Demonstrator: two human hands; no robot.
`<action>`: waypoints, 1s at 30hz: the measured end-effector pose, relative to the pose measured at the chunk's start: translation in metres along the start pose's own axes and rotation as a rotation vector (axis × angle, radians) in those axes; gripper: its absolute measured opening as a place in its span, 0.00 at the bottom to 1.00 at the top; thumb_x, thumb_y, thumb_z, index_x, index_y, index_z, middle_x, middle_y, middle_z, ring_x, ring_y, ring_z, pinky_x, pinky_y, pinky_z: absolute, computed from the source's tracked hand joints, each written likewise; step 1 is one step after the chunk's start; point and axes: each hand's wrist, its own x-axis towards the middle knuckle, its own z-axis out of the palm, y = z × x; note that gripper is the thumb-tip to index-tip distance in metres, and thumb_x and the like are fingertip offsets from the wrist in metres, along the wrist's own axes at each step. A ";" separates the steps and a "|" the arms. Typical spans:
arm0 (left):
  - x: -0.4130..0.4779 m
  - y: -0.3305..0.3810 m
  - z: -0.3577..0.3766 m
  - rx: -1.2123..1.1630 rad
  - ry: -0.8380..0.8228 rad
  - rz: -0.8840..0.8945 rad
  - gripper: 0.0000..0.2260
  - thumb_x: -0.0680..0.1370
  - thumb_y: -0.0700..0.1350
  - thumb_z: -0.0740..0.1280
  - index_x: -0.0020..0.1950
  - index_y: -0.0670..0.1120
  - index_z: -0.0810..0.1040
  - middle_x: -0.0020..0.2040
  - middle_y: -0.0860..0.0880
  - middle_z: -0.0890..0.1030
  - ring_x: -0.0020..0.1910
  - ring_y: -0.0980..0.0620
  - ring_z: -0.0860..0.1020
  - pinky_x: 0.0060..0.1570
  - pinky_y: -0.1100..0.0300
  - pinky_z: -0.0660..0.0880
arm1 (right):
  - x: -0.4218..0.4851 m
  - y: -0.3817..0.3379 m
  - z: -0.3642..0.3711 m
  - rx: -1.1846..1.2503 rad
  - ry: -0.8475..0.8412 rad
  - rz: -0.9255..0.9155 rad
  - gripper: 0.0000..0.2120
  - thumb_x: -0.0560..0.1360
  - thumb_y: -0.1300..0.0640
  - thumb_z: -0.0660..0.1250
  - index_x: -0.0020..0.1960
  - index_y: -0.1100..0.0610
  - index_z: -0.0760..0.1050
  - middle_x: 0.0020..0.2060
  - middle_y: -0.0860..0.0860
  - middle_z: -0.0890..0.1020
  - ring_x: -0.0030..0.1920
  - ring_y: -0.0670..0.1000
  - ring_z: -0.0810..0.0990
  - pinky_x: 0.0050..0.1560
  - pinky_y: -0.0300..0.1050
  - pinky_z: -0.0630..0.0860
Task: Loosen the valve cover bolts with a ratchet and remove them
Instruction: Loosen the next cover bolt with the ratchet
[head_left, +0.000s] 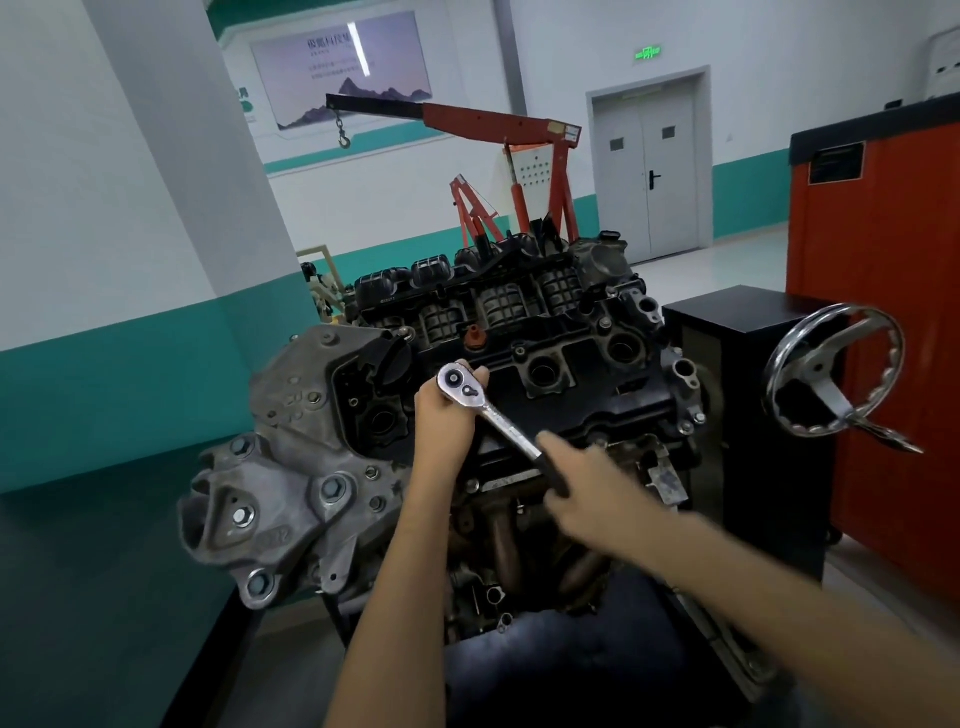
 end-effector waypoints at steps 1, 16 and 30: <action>0.000 0.001 0.001 0.013 -0.014 0.009 0.21 0.79 0.40 0.66 0.27 0.53 0.65 0.27 0.57 0.66 0.32 0.56 0.64 0.37 0.59 0.63 | 0.010 0.011 -0.027 -0.153 -0.032 -0.045 0.17 0.74 0.62 0.65 0.60 0.53 0.68 0.33 0.48 0.71 0.31 0.51 0.74 0.31 0.42 0.71; -0.002 -0.004 0.008 -0.006 0.068 0.018 0.21 0.79 0.42 0.67 0.33 0.49 0.59 0.29 0.54 0.61 0.31 0.56 0.59 0.34 0.59 0.59 | -0.016 -0.037 0.058 0.290 0.169 0.128 0.13 0.73 0.63 0.64 0.54 0.53 0.65 0.33 0.50 0.71 0.34 0.53 0.75 0.35 0.47 0.73; -0.003 0.002 -0.003 0.004 0.046 0.004 0.17 0.77 0.36 0.63 0.32 0.55 0.75 0.27 0.59 0.74 0.29 0.63 0.69 0.34 0.65 0.67 | 0.065 0.011 -0.098 -0.732 0.026 -0.291 0.15 0.76 0.58 0.65 0.61 0.50 0.68 0.33 0.45 0.70 0.31 0.51 0.70 0.32 0.43 0.65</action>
